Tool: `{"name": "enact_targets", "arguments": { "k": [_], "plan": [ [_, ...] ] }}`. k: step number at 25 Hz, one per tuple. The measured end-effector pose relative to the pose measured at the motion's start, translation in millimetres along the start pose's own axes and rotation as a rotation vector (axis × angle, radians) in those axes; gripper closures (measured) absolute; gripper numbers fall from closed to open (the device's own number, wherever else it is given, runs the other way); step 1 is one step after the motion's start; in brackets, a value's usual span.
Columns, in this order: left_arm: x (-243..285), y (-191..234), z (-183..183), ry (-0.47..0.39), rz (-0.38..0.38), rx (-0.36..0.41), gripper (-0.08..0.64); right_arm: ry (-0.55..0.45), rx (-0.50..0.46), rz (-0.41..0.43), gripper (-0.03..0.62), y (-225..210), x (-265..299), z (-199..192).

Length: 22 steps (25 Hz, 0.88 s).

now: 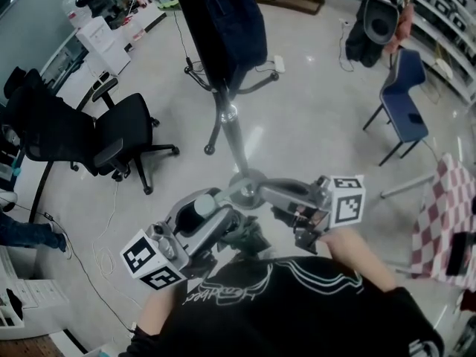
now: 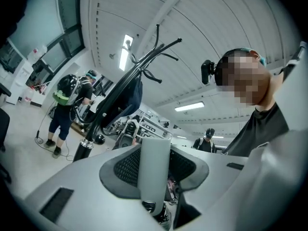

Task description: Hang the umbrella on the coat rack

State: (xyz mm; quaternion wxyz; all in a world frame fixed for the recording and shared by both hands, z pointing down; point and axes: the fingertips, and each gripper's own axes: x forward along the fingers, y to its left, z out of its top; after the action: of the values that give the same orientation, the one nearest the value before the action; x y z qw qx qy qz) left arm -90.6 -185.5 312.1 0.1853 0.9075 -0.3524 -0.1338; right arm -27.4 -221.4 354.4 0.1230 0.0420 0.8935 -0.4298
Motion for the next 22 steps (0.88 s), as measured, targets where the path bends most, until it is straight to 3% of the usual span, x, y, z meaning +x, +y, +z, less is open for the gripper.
{"name": "enact_targets", "arguments": {
  "k": [22],
  "plan": [
    [-11,106,19,0.088,-0.103,-0.043,0.410,-0.174,-0.098,-0.202,0.577,-44,61,40]
  ]
}}
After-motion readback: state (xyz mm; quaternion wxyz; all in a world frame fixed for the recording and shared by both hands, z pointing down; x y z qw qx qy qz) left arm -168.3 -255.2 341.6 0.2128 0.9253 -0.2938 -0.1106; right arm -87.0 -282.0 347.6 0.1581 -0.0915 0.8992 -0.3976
